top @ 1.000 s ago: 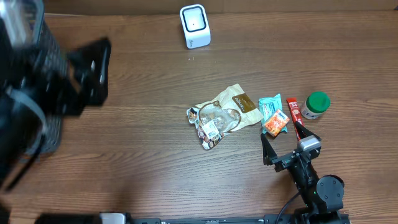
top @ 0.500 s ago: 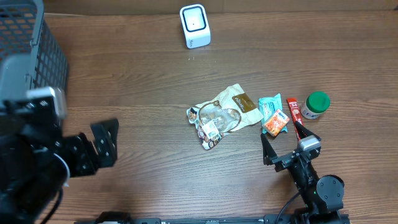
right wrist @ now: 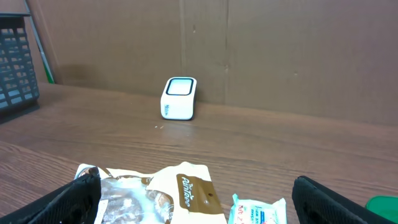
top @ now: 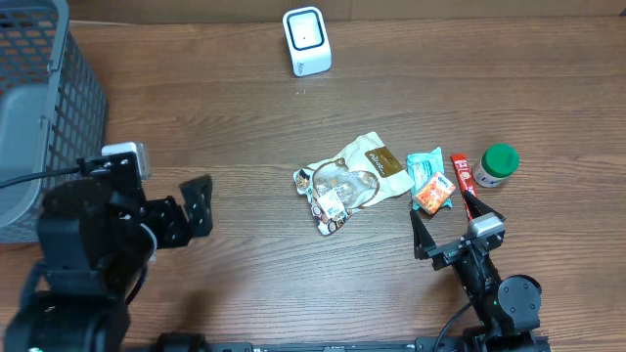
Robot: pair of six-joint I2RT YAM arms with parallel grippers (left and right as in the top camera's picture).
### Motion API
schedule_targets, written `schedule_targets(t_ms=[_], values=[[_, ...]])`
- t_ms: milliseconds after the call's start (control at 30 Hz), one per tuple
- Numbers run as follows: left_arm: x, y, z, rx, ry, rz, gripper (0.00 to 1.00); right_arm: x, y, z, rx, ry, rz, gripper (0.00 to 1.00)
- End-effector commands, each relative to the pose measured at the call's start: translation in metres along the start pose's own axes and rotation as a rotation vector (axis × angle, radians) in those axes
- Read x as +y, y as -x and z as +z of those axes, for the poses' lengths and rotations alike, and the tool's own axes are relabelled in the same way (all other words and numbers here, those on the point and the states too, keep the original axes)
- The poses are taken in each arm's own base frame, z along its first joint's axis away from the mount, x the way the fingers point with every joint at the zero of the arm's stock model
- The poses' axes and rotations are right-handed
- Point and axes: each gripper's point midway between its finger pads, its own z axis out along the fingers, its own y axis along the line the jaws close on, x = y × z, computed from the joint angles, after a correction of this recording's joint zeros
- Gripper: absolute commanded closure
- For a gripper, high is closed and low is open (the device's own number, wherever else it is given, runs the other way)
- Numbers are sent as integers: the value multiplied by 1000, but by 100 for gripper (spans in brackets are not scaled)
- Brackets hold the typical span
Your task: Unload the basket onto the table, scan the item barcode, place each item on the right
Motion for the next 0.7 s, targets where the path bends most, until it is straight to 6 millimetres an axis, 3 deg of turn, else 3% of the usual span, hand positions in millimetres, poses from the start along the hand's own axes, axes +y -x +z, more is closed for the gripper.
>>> schedule_targets(t_ms=[0,233,467,667], values=[[-2,-3,10,-71,-42,-28,0,-2,-1,0,-6,-12,2,0],[-6,1,39,-286,-135,-4,0,-2,-1,0,-6,-12,2,0],[-4,-19,64,-449,-207,5,0,-2,-1,0,-6,-12,2,0],[0,-34,70,-634,-263,25,0,-2,-1,0,-6,-12,2,0]])
